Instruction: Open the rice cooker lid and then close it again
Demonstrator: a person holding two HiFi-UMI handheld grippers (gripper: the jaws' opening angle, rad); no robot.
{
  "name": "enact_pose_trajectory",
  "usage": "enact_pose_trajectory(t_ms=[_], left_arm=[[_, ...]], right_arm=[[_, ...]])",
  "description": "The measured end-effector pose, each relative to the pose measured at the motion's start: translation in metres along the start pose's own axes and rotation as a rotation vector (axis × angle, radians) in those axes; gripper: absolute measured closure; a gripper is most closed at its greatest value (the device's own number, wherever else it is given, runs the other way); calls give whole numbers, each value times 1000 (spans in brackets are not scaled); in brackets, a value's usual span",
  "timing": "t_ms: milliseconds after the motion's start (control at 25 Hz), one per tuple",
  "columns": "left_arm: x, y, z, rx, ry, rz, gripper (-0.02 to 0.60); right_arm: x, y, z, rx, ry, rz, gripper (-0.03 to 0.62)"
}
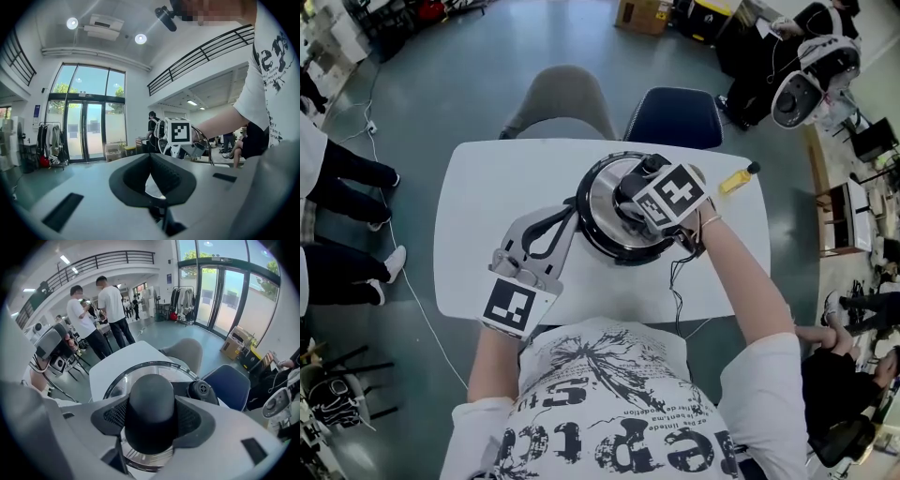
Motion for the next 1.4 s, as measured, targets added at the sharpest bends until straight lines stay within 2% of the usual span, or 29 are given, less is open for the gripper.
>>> enact_pose_trajectory(t_ms=[240,360,440,520,600,720,880,1040,1240,1320,1400], left_arm=[[-1,-3,0,-3,14,15,569],[-2,-5,2,-4,11,14,569],[-4,-6,4,-6,9,17,569],[-8,-6,6,-13,8,21,569],[-12,-5,10,-31,4,27,569],[-17,-4,19,-49,-10,31,569],[-28,-7,28,-65,-28,42,569],[-34,-4,31,-85,-22,81,569],[-33,-5,30,-83,6,96,569],[-36,-7,30,-80,5,97,569],[-41,-10,30,-78,8,97,569]], right_arm=[[-1,0,-3,-32,11,4,290],[-1,3,-3,-83,26,-16,284],[0,6,-4,-126,41,-37,246],[2,10,-4,-156,68,-70,162],[2,18,-4,-191,85,-121,155],[1,38,-4,-271,50,-166,166],[5,68,-14,-429,-14,-162,202],[18,89,-31,-600,-59,-248,256],[28,107,-44,-717,-62,-399,400],[32,112,-50,-753,-53,-455,439],[36,119,-59,-806,-48,-511,512]])
Point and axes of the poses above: the fingertips, and each gripper's own axes: y backward along the fingers, x to its left, z out of its top, the point moved 8 cm from there along y, backward along the fingers, and after that the axes turned 9 degrees about y, right-handed, at the moved point
